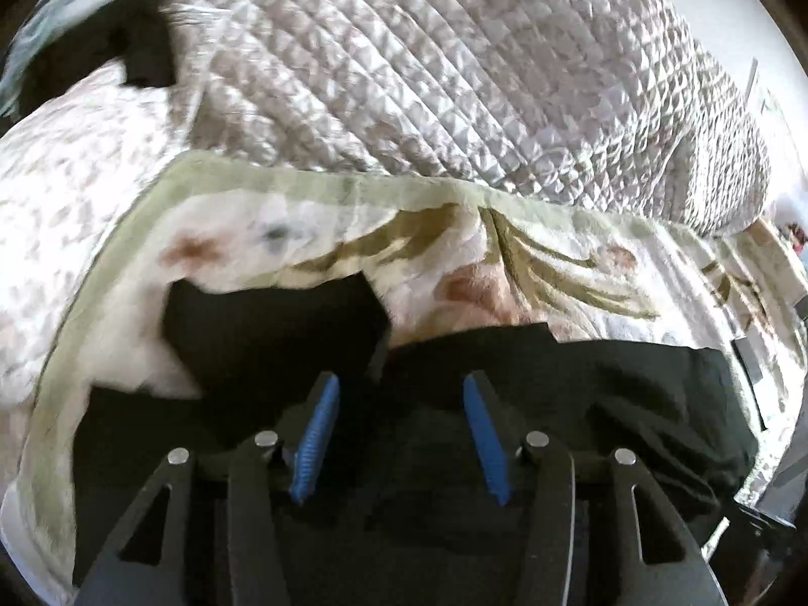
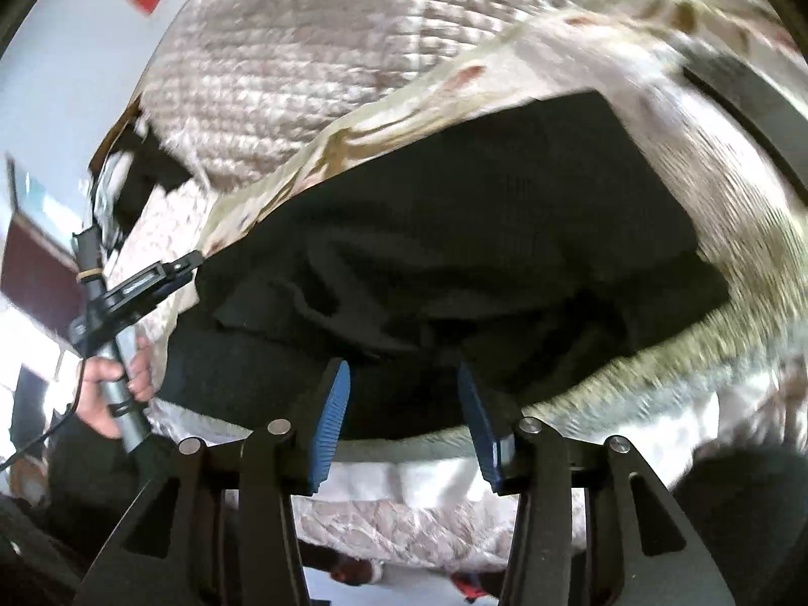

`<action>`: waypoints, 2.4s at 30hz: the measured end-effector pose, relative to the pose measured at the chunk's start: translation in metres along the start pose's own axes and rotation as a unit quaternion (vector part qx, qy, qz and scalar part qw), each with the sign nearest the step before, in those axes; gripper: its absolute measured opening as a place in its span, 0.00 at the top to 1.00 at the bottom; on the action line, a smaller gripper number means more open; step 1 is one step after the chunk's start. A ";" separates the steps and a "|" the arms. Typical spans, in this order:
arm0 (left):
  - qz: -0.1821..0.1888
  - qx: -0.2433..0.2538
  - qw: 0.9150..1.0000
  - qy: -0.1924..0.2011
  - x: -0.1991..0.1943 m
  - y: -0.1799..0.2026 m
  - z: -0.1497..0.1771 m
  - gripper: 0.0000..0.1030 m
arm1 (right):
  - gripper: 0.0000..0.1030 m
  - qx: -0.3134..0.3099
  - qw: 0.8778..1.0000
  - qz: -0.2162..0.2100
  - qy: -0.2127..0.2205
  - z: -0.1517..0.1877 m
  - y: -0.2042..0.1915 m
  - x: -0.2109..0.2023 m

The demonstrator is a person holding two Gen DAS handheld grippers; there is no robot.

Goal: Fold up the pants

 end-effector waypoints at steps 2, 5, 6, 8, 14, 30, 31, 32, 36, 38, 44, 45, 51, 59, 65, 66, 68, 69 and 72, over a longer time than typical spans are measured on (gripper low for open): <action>-0.010 0.008 1.000 -0.013 0.019 0.006 -0.005 0.47 | 0.56 0.029 1.000 0.004 0.005 -0.001 0.013 -0.002; -0.028 0.017 0.999 -0.034 0.039 0.008 -0.005 0.50 | 0.56 0.075 0.997 -0.004 0.022 -0.008 0.028 -0.005; -0.031 0.021 0.999 -0.039 0.044 0.008 -0.003 0.65 | 0.56 0.086 0.996 -0.006 0.027 -0.011 0.032 -0.005; -0.035 0.021 0.998 -0.041 0.047 0.005 0.000 0.92 | 0.56 0.109 0.993 -0.010 0.034 -0.017 0.040 -0.004; -0.022 -0.050 0.998 0.031 -0.005 -0.033 0.018 0.95 | 0.73 0.119 0.991 0.031 0.057 -0.029 0.043 -0.004; -0.024 -0.246 0.968 0.036 -0.055 -0.108 0.103 0.80 | 0.90 0.143 0.987 0.044 0.062 -0.028 0.050 -0.015; -0.025 -0.252 0.966 0.040 -0.055 -0.110 0.102 0.77 | 0.90 0.151 0.986 0.039 0.063 -0.028 0.051 -0.015; -0.026 -0.258 0.965 0.043 -0.056 -0.112 0.103 0.72 | 0.90 0.154 0.985 0.037 0.065 -0.028 0.051 -0.016; -0.035 -0.273 0.960 0.043 -0.051 -0.122 0.099 0.70 | 0.90 0.146 0.985 0.044 0.075 -0.031 0.047 -0.018; -0.040 -0.281 0.958 0.043 -0.048 -0.126 0.096 0.70 | 0.90 0.148 0.984 0.057 0.079 -0.033 0.045 -0.017; -0.057 -0.256 0.964 0.050 -0.049 -0.126 0.084 0.95 | 0.94 0.143 0.983 0.076 0.083 -0.040 0.042 -0.016; -0.057 -0.254 0.964 0.054 -0.053 -0.126 0.083 0.95 | 0.94 0.141 0.984 0.073 0.085 -0.041 0.040 -0.018; -0.080 -0.218 0.969 0.078 -0.087 -0.121 0.081 0.96 | 0.95 0.129 0.985 0.048 0.105 -0.040 0.025 -0.052; -0.118 -0.201 0.972 0.019 -0.072 -0.116 0.101 0.96 | 0.96 0.167 0.980 0.085 0.060 -0.017 0.053 -0.031; -0.150 -0.186 0.971 -0.001 -0.072 -0.112 0.103 0.91 | 0.92 0.161 0.981 0.094 0.047 -0.015 0.055 -0.031; -0.156 -0.192 0.969 0.005 -0.077 -0.113 0.104 0.91 | 0.89 0.159 0.981 0.097 0.048 -0.015 0.053 -0.033; -0.172 -0.200 0.964 0.022 -0.091 -0.118 0.103 0.90 | 0.80 0.149 0.980 0.124 0.054 -0.015 0.047 -0.044; -0.179 -0.203 0.962 0.032 -0.097 -0.121 0.101 0.89 | 0.78 0.140 0.976 0.152 0.063 -0.015 0.044 -0.052; -0.213 -0.211 0.951 0.074 -0.117 -0.127 0.095 0.86 | 0.77 0.117 0.966 0.209 0.101 -0.018 0.039 -0.076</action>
Point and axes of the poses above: each gripper's, at about its wrist camera, not at the fingertips, and x roughly the way its jaws point, y to its right, z to its underside, the point moved 1 cm from there along x, roughly the way its jaws point, and after that the axes turned 4 degrees about -x, right-handed, at the moved point
